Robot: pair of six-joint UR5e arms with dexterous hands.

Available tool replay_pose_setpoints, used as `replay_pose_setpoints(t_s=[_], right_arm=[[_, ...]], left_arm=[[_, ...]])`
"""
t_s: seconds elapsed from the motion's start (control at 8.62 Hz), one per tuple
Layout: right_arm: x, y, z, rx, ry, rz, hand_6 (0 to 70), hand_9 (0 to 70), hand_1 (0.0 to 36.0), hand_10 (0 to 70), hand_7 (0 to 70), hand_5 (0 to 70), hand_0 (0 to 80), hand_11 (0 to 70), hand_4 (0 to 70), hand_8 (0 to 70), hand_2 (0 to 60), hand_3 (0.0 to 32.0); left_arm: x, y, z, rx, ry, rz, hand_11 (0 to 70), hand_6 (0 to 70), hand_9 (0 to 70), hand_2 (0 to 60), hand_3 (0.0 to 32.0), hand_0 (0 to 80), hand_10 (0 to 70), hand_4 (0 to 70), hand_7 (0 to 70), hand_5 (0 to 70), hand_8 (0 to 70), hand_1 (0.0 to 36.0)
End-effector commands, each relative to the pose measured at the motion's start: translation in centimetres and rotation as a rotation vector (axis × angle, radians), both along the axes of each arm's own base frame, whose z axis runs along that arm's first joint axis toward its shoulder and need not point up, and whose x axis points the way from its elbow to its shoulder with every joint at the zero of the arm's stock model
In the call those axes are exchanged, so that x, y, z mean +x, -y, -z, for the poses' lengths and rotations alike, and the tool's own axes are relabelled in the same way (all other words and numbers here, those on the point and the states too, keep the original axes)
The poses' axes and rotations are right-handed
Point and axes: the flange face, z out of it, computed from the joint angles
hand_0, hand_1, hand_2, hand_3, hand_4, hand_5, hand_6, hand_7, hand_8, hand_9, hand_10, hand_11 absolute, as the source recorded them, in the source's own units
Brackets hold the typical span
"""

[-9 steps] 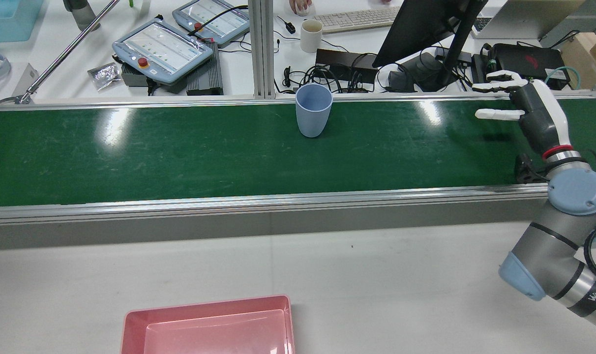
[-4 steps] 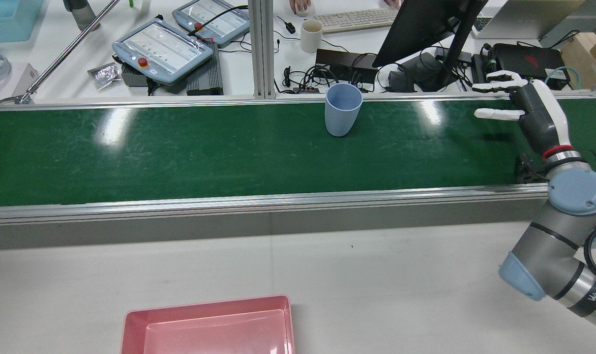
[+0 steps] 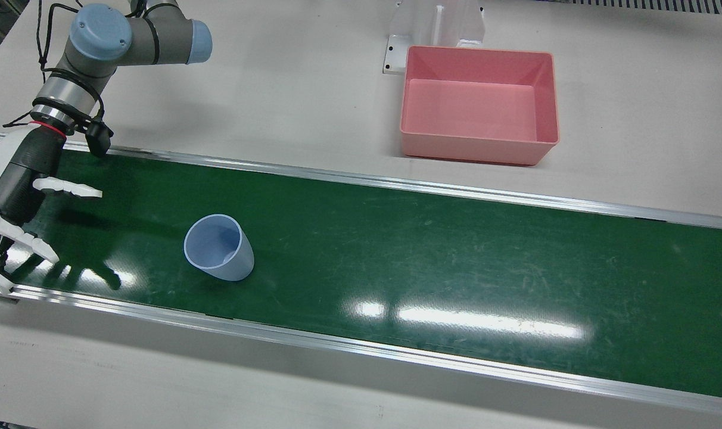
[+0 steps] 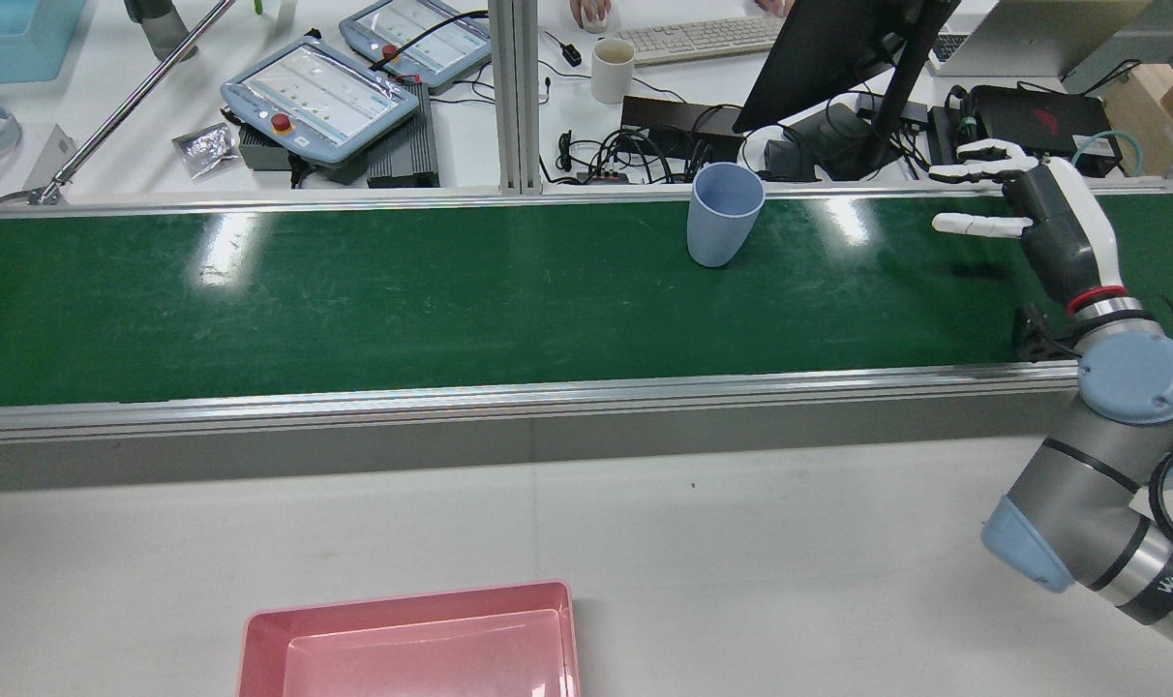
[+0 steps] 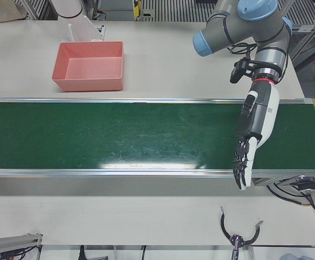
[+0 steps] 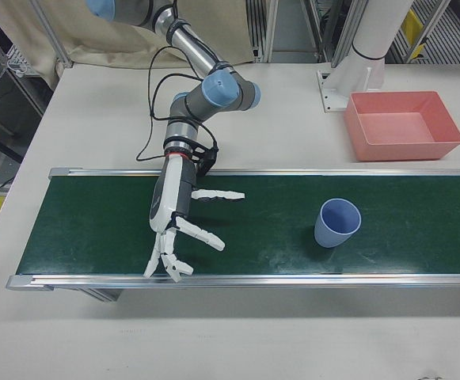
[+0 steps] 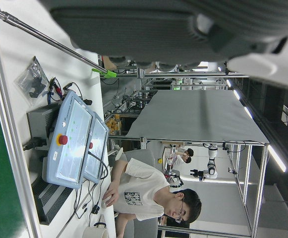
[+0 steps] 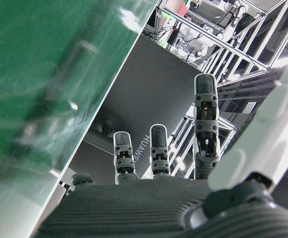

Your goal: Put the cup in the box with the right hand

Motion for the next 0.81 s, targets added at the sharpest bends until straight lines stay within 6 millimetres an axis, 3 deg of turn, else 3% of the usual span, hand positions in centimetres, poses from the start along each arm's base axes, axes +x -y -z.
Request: replay_pose_setpoints(t_s=[0.0, 0.7], right_arm=[[0.00, -0.02, -0.04, -0.001, -0.004, 0.002, 5.1, 22.4, 1.3, 0.0, 41.2, 0.6, 43.5, 0.0, 49.1, 10.3, 6.4, 19.8], [0.12, -0.19, -0.26, -0.011, -0.019, 0.003, 5.2, 22.1, 2.0, 0.0, 40.7, 0.9, 43.8, 0.0, 47.8, 10.3, 7.9, 19.4]], left_arm=[[0.00, 0.04, 0.13, 0.002, 0.000, 0.001, 0.0, 0.0, 0.0, 0.0, 0.0, 0.0, 0.0, 0.0, 0.0, 0.0, 0.0, 0.0], [0.00, 0.05, 0.05, 0.001, 0.000, 0.001, 0.0, 0.0, 0.0, 0.0, 0.0, 0.0, 0.0, 0.0, 0.0, 0.0, 0.0, 0.0]])
